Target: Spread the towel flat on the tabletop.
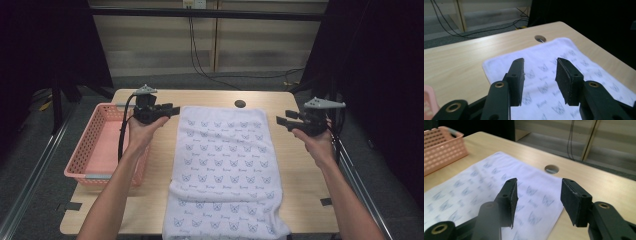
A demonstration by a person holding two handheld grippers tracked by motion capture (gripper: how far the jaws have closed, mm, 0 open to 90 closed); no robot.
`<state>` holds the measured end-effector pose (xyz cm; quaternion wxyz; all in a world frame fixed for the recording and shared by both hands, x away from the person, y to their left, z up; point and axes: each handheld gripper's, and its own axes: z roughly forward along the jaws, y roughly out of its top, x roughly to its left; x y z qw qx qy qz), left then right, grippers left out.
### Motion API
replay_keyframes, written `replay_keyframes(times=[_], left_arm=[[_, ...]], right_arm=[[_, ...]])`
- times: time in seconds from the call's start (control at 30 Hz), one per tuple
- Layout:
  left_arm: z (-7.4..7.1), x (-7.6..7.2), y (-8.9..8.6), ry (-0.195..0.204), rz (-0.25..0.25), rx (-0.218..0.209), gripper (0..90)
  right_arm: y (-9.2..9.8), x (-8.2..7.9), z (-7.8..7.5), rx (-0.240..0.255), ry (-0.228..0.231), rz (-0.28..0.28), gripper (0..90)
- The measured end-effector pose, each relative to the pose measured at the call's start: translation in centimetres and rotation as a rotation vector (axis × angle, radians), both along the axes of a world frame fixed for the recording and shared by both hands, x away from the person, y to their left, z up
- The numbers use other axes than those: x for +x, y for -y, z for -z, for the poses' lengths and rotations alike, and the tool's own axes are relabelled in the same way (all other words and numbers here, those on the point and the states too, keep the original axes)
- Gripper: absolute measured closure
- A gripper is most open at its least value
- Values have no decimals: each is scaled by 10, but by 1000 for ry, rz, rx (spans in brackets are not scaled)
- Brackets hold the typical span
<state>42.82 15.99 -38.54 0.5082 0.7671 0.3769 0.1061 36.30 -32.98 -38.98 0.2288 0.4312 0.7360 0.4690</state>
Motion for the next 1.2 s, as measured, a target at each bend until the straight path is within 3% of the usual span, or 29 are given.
replay_keyframes(times=[0.07, 0.1, 0.2, 0.33, 0.4, 0.5, 0.6, 0.67, 0.73, 0.83, 0.9, 0.97, 1.0, 1.1, 1.2], left_arm=[[0, -18, 3, 2, 42, -2, 584], [1, -31, 5, 11, 85, -13, 585], [5, -59, 8, 15, 136, 4, 587], [29, -104, 4, -44, 213, 41, 597], [44, -123, 1, -80, 242, 44, 608], [65, -146, -1, -113, 277, 99, 620], [82, -155, -3, -146, 290, 120, 588], [89, -157, -1, -162, 299, 159, 543], [93, -157, -1, -156, 309, 178, 518], [102, -157, 2, -146, 324, 221, 539], [107, -155, 4, -168, 346, 255, 548], [109, -156, 5, -161, 340, 281, 618], [108, -156, 5, -165, 334, 283, 675], [109, -160, 3, -182, 330, 278, 827], [110, -164, -1, -225, 339, 247, 862]], right_arm=[[0, -19, 4, -17, 5, -10, 476], [0, -32, 7, -13, 9, -28, 494], [-5, -62, 17, 14, -12, -96, 524], [-15, -101, 35, 50, -106, -187, 551], [-20, -115, 46, 50, -145, -227, 546], [-32, -133, 66, 34, -239, -281, 513], [-40, -138, 82, 20, -273, -287, 472], [-42, -135, 91, 14, -295, -285, 443], [-46, -132, 95, -29, -300, -295, 437], [-47, -127, 100, -45, -311, -291, 439], [-49, -127, 104, -84, -317, -310, 455], [-51, -129, 108, -136, -315, -331, 510], [-51, -130, 107, -143, -311, -332, 589], [-49, -133, 107, -142, -324, -330, 759], [-44, -139, 107, -122, -357, -340, 846]])
